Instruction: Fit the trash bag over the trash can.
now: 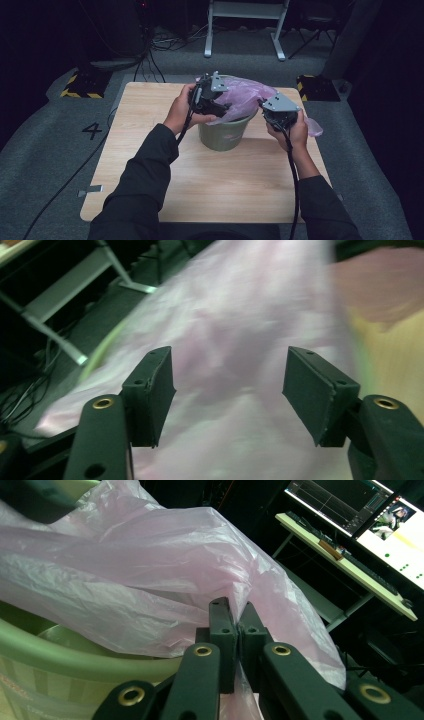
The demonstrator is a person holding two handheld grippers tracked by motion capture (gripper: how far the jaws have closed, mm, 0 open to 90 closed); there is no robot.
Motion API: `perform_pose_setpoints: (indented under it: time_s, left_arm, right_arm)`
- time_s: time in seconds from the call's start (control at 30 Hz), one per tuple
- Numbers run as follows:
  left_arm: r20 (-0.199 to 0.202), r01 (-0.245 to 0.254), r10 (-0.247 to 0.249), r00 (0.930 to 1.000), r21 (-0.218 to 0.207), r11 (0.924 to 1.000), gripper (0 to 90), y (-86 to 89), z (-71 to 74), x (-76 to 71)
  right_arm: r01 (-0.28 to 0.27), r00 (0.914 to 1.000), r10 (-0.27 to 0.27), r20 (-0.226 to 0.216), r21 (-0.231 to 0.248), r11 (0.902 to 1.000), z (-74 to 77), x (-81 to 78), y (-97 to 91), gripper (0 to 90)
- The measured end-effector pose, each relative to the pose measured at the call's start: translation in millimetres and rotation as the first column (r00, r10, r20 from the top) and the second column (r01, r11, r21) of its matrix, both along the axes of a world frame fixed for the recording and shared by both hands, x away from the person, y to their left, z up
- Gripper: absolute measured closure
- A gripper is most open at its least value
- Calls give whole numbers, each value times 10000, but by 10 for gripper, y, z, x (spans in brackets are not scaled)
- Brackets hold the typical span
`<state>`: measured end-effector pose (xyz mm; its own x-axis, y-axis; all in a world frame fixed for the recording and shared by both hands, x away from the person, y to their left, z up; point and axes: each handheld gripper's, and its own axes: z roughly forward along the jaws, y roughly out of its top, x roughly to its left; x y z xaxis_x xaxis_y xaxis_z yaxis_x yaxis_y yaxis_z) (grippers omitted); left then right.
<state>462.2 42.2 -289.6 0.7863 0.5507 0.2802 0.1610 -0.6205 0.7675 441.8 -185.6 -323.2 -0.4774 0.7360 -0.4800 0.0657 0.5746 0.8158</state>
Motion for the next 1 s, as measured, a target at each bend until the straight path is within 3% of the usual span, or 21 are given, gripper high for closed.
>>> perform_pose_setpoints:
  time_s: [0.1, 0.23, 0.27, 0.33, 0.37, 0.4, 0.5, 0.57, 0.63, 0.73, 0.9, 1.0]
  left_arm:
    - [-279, 517, -512, 9983, 164, 9985, 316, -112, -34, -80]
    - [-42, 219, -217, 9998, 810, 9965, 308, -251, -112, -79]
    - [67, 43, -50, 10000, 902, 9959, 359, -266, -127, -72]
    - [303, -98, 59, 9995, 1282, 9917, 553, -272, -141, -39]
    - [359, -151, 100, 9993, 1443, 9894, 589, -275, -149, -15]
    - [415, -173, 110, 9991, 1536, 9880, 701, -280, -159, 8]
    - [235, -273, 229, 9995, 2057, 9782, 753, -310, -200, 100]
    - [158, -237, 209, 9997, 2052, 9784, 819, -306, -221, 140]
    - [96, -120, 104, 9999, 1813, 9834, 889, -272, -231, 159]
    - [-21, 125, -123, 9999, 1406, 9900, 898, -192, -231, 179]
    - [-339, 141, -109, 9994, 956, 9953, 899, -112, -233, 209]
    - [-390, 54, -21, 9992, 842, 9964, 899, -94, -241, 214]
  right_arm:
    - [-152, 9998, 153, -90, 119, 9998, -13, -19, -3, 888]
    - [-317, 9993, 322, -164, 310, 9990, -3, -38, -24, 888]
    - [-370, 9991, 377, -174, 367, 9986, 2, -44, -31, 887]
    - [-454, 9988, 463, -173, 478, 9978, 11, -64, -46, 885]
    - [-497, 9985, 507, -187, 504, 9975, 15, -74, -53, 884]
    - [-581, 9980, 594, -207, 587, 9966, 21, -88, -64, 882]
    - [-684, 9974, 696, -170, 668, 9954, 35, -115, -70, 876]
    - [-824, 9964, 834, -122, 675, 9943, 51, -149, -63, 863]
    - [-958, 9953, 963, -60, 606, 9936, 65, -189, -50, 831]
    - [-1053, 9944, 1055, 6, 611, 9926, 74, -231, -54, 789]
    - [-1162, 9932, 1167, 2, 909, 9891, 54, -279, -111, 632]
    - [-1354, 9903, 1377, -200, 903, 9867, -5, -318, -164, 472]
